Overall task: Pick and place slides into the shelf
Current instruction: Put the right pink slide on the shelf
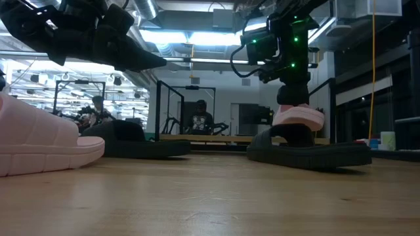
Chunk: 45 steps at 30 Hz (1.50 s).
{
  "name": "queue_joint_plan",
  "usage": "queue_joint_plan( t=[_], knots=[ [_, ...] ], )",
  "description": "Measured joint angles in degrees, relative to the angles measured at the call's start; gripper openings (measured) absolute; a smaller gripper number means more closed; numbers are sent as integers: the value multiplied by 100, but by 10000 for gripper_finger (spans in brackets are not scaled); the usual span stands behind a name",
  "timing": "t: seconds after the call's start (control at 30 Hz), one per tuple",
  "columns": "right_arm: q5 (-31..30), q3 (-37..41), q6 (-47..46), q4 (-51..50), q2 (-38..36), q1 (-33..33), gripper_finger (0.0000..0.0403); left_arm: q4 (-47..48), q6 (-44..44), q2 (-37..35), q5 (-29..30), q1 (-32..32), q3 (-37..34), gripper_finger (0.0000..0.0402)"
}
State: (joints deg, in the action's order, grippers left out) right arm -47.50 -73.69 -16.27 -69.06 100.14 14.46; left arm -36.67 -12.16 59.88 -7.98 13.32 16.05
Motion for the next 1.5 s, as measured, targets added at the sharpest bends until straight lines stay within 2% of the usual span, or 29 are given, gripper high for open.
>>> queue_joint_plan(
  t=[0.57, 1.5],
  knots=[
    [-195, 354, 9, 101, 90, 39, 10, 7, 4, 0, 1, -4, 0, 0],
    [-46, 380, 152, 397, 118, 174, 10, 4, 2, 0, 1, 0, 0, 0]
  ],
)
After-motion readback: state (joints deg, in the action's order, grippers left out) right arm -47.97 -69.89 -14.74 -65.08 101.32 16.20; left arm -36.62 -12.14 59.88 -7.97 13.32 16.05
